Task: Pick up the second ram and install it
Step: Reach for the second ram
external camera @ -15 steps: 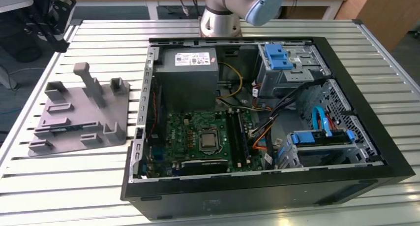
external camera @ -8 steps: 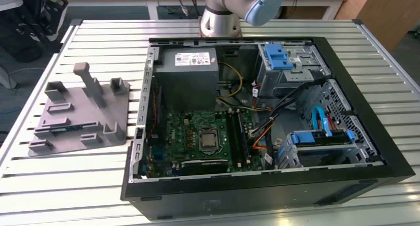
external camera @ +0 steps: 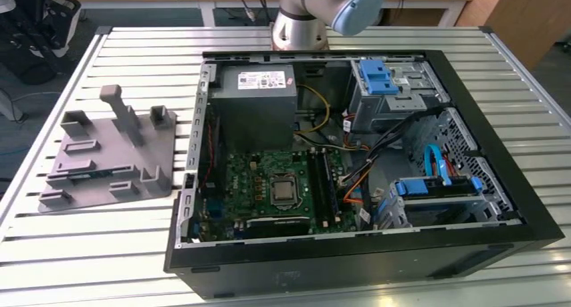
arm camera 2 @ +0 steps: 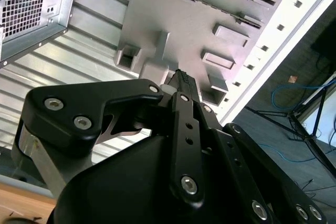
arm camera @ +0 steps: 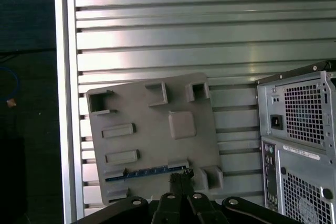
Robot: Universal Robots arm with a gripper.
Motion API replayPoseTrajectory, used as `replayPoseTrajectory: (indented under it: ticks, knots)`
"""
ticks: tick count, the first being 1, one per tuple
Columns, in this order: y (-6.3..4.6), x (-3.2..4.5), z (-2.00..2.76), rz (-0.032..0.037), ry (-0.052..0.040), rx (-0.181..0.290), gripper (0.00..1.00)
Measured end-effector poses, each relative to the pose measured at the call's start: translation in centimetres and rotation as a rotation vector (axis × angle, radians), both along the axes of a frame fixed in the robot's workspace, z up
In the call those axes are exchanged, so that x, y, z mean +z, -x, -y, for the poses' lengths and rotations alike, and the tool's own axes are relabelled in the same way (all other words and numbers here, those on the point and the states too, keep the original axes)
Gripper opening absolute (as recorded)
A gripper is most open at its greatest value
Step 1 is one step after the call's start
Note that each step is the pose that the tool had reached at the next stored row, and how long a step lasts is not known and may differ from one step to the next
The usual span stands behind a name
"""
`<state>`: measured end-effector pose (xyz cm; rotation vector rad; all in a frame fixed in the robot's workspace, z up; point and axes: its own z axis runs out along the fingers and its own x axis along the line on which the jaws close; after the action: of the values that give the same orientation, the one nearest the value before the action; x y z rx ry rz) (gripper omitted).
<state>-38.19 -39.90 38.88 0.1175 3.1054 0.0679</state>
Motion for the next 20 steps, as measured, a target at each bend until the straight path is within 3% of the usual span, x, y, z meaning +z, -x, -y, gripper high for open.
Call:
replayPoseTrajectory:
  ticks: [8,14,20]
  knots:
    - [0.1,-0.05,0.15,0.0001,-0.0002,0.000,0.10]
    - [0.2,-0.54,1.99,0.0000,-0.0046,0.000,0.10]
    - [0.3,-1.58,2.67,0.0000,-0.0049,0.000,0.10]
